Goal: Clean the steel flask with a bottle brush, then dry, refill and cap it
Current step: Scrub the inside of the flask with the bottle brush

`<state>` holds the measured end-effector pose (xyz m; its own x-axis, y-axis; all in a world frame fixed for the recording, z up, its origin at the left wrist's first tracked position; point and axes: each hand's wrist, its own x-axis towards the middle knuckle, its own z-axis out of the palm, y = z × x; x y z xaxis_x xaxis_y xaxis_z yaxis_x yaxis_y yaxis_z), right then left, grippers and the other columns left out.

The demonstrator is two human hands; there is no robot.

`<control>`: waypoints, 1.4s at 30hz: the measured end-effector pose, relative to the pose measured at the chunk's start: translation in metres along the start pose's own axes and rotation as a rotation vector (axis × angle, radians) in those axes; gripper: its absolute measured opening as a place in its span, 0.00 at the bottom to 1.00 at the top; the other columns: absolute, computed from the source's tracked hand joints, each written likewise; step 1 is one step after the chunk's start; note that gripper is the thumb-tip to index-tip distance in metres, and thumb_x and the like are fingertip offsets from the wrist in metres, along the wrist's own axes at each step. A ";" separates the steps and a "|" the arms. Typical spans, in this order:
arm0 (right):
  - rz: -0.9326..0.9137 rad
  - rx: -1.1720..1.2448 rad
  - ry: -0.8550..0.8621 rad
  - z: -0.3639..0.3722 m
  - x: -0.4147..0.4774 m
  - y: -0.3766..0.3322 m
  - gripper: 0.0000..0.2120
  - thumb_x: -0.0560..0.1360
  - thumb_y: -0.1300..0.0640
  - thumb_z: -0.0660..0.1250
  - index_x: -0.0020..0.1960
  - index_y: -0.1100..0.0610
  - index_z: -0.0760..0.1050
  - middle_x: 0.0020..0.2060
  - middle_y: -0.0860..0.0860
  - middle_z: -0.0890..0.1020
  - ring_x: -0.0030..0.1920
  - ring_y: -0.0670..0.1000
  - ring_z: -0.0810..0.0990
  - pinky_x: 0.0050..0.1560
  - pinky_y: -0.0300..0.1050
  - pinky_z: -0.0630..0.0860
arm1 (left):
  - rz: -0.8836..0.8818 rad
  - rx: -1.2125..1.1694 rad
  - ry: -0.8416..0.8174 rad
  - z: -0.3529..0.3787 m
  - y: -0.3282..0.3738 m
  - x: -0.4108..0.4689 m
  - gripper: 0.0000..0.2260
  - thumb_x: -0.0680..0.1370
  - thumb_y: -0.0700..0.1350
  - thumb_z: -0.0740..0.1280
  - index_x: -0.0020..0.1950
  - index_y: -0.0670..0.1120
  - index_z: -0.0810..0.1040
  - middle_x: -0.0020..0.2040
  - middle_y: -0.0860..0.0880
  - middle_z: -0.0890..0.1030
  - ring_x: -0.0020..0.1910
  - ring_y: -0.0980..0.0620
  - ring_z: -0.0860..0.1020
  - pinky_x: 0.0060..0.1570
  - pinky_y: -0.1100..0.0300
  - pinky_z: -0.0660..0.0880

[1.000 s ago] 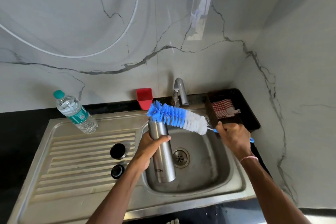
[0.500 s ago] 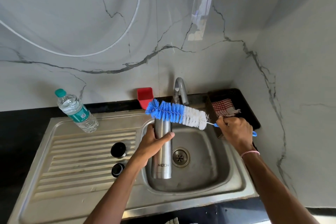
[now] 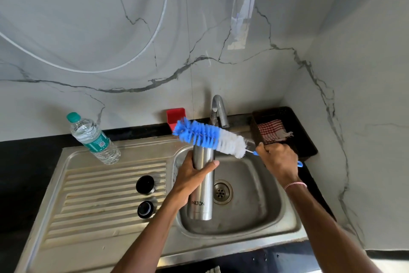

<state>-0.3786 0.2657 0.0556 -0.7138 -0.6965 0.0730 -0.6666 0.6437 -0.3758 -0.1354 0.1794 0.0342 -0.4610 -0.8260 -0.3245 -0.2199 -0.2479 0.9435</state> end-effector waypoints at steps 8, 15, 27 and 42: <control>0.066 -0.023 0.021 -0.007 -0.005 0.024 0.21 0.77 0.46 0.67 0.34 0.60 0.81 0.32 0.60 0.82 0.38 0.65 0.81 0.40 0.51 0.76 | -0.071 -0.006 0.114 -0.014 -0.009 0.001 0.27 0.64 0.60 0.83 0.58 0.57 0.76 0.47 0.54 0.87 0.44 0.53 0.86 0.51 0.49 0.83; -0.065 -0.071 0.037 -0.004 -0.003 -0.005 0.19 0.76 0.48 0.70 0.33 0.60 0.81 0.30 0.60 0.82 0.35 0.66 0.81 0.35 0.49 0.72 | -0.085 -0.041 0.116 -0.011 -0.005 0.000 0.17 0.70 0.57 0.81 0.56 0.56 0.84 0.46 0.53 0.88 0.47 0.52 0.86 0.49 0.52 0.82; -0.016 -0.046 0.007 0.003 -0.008 -0.016 0.20 0.78 0.45 0.66 0.38 0.58 0.83 0.35 0.61 0.83 0.40 0.66 0.82 0.40 0.51 0.75 | -0.125 -0.071 0.057 -0.012 0.002 -0.001 0.27 0.66 0.57 0.83 0.57 0.51 0.76 0.49 0.44 0.87 0.48 0.43 0.86 0.54 0.44 0.83; -0.039 -0.031 0.022 -0.001 -0.009 -0.016 0.21 0.78 0.44 0.66 0.35 0.60 0.81 0.31 0.60 0.82 0.36 0.66 0.81 0.39 0.51 0.76 | -0.148 -0.087 0.028 -0.016 0.003 -0.002 0.08 0.77 0.50 0.72 0.54 0.50 0.81 0.45 0.41 0.85 0.44 0.42 0.85 0.46 0.49 0.81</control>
<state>-0.3617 0.2618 0.0622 -0.6913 -0.7145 0.1077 -0.7003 0.6259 -0.3433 -0.1210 0.1721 0.0386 -0.4044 -0.7910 -0.4592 -0.2077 -0.4095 0.8883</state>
